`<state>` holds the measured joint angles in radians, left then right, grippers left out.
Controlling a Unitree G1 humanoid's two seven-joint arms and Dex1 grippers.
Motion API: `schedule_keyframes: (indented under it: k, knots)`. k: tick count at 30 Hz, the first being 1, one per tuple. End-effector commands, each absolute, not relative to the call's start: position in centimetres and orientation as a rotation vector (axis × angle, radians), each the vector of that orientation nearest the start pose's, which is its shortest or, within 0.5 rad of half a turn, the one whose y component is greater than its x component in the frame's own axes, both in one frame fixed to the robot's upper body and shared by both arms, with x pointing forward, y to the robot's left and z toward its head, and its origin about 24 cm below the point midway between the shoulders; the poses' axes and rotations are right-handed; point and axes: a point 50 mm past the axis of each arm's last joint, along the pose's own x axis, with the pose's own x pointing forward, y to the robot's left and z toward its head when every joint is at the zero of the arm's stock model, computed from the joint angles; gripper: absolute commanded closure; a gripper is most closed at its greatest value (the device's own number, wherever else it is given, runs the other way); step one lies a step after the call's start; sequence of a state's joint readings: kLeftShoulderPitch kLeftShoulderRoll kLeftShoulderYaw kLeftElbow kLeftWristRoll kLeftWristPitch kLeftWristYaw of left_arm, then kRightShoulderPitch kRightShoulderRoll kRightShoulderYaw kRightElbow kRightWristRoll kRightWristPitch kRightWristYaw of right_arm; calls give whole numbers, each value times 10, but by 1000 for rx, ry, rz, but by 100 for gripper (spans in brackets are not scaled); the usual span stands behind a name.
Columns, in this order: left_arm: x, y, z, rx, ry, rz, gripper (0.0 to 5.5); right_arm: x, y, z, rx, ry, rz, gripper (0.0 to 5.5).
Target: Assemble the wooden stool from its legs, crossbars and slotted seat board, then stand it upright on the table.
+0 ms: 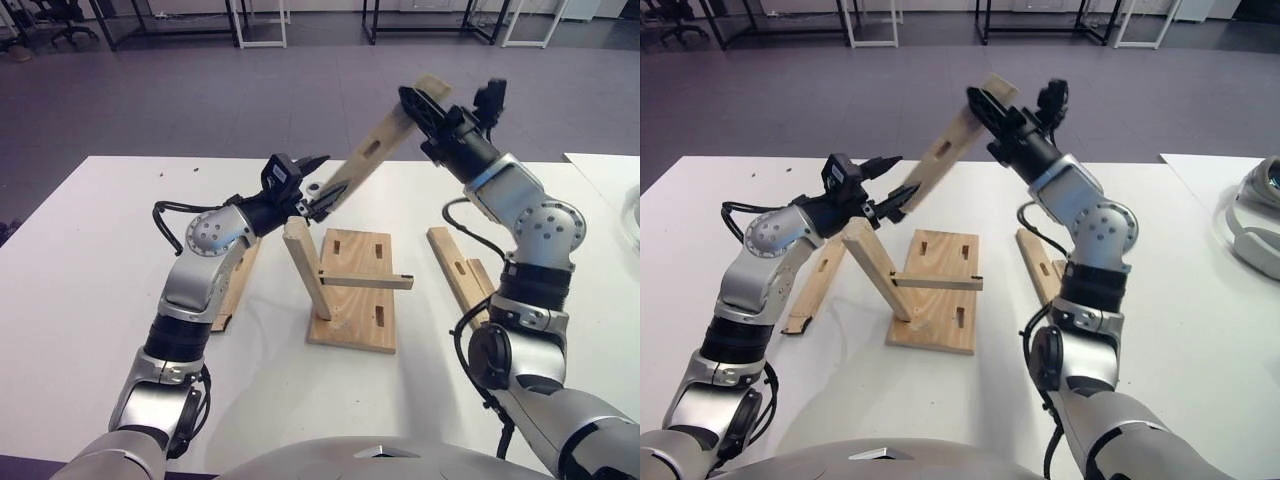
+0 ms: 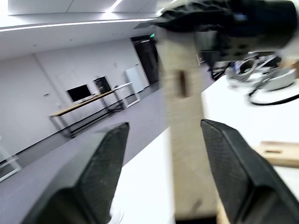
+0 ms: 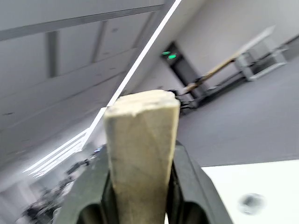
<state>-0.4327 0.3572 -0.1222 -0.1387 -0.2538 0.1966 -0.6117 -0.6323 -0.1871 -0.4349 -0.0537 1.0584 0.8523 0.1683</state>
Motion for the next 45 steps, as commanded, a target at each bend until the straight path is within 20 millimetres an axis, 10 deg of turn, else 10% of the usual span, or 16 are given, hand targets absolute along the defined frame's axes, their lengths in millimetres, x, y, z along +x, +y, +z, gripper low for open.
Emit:
schedule_keyframes:
  k: [1, 6, 17, 30, 39, 45]
  knots:
    - [277, 146, 122, 240, -69, -698, 199, 264, -214, 168, 774, -35, 384, 450]
    - [232, 167, 68, 282, 205, -558, 108, 203, -237, 135, 803, 150, 185, 450]
    - [218, 162, 44, 368, 397, -566, 50, 193, -222, 115, 869, 281, 42, 450]
    - [219, 144, 57, 269, 344, -580, 50, 212, -220, 154, 509, 52, 92, 449]
    - [236, 141, 89, 178, 229, -591, 50, 202, -202, 135, 386, -29, 157, 449]
    - [251, 144, 131, 15, 45, -566, 50, 210, -192, 96, 261, 240, 140, 449]
